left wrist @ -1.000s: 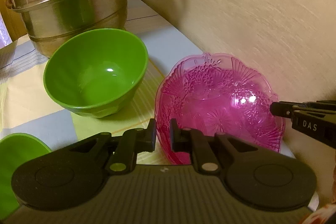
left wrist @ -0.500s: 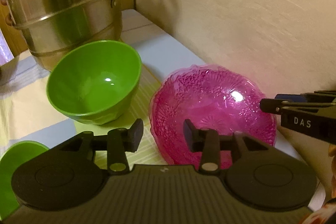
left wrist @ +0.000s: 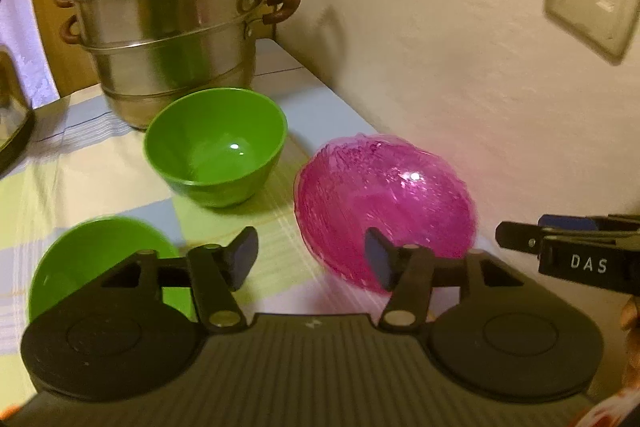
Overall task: Organize plates and bowls
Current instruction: 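Lower the pink plate onto the stack and open both tools, then withdraw both tools back from the pink plate stack, then move both tools to the orange bowl and close them on its rim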
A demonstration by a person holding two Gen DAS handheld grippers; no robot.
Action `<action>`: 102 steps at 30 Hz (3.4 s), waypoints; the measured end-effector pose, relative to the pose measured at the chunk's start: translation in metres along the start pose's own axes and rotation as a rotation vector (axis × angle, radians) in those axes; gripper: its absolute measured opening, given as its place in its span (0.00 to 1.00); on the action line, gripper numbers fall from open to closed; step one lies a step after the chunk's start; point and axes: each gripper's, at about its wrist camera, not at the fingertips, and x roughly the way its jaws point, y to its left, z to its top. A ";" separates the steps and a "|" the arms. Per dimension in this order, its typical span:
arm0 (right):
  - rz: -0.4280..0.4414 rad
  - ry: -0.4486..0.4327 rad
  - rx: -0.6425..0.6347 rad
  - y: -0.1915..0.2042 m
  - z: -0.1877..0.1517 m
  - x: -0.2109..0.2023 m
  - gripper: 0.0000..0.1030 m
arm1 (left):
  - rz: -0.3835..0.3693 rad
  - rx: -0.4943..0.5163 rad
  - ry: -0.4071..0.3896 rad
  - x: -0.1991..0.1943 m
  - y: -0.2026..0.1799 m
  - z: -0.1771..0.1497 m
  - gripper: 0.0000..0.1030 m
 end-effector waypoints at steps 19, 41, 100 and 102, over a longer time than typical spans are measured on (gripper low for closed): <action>0.018 -0.026 0.060 0.029 -0.075 -0.141 0.71 | 0.046 -0.107 -0.046 -0.142 -0.003 -0.082 0.79; 0.070 -0.028 -0.016 0.076 -0.138 -0.205 0.74 | 0.089 -0.173 -0.028 -0.232 0.019 -0.160 0.81; 0.229 0.061 -0.108 0.175 -0.144 -0.155 0.74 | 0.212 -0.411 -0.013 -0.245 0.156 -0.190 0.81; 0.238 0.071 -0.120 0.184 -0.142 -0.145 0.74 | 0.216 -0.422 -0.014 -0.240 0.167 -0.190 0.81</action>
